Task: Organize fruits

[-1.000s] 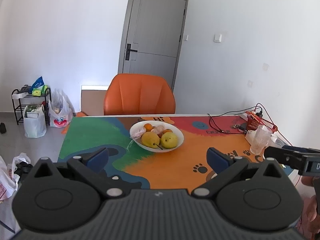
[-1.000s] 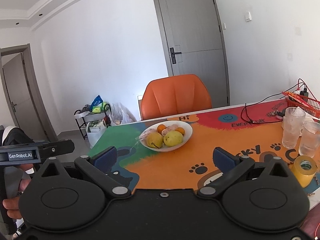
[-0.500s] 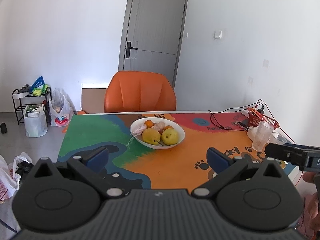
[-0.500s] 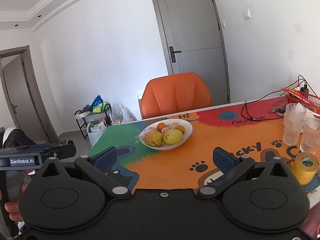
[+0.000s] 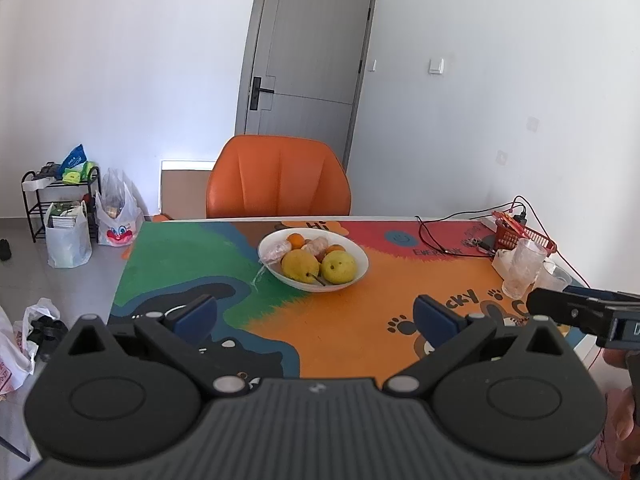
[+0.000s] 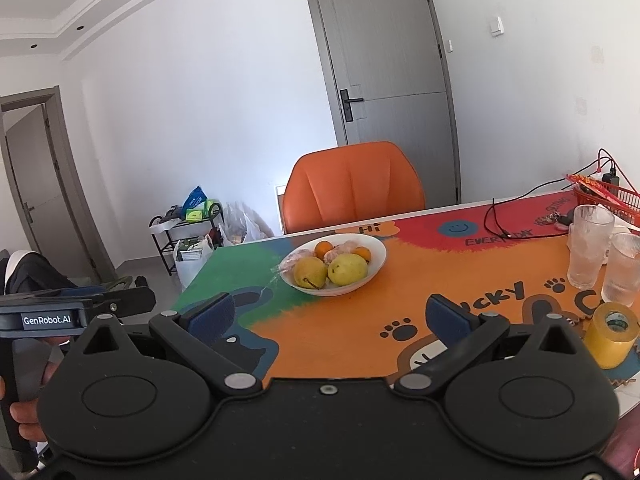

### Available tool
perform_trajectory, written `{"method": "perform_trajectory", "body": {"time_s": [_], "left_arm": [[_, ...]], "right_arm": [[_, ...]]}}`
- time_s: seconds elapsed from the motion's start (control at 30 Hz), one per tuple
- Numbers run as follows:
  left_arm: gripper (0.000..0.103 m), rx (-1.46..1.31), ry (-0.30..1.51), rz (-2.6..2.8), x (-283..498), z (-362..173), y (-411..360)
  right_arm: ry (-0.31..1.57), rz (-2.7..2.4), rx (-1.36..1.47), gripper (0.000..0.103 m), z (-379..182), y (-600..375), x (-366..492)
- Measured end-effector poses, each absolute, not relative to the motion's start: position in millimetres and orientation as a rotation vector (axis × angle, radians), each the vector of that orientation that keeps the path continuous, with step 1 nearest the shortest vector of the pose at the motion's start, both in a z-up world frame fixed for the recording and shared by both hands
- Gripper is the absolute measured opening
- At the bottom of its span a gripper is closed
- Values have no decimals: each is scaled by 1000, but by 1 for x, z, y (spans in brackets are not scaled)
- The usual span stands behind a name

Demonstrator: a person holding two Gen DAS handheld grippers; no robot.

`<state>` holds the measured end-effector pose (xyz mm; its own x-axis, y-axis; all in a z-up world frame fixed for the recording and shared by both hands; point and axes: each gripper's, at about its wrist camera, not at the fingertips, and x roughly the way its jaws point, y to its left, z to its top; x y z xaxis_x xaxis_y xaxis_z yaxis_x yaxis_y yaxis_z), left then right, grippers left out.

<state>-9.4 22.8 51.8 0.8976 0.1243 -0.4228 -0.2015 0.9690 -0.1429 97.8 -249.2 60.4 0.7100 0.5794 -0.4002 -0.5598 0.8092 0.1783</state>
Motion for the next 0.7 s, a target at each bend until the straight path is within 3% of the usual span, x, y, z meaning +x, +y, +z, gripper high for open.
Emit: {"method": "perform_trajectory", "body": {"time_s": [0.7], "left_arm": [[103,-188,433,169,-8,47,22]], "right_arm": [[470,640,30,103,58,-246,99]]}}
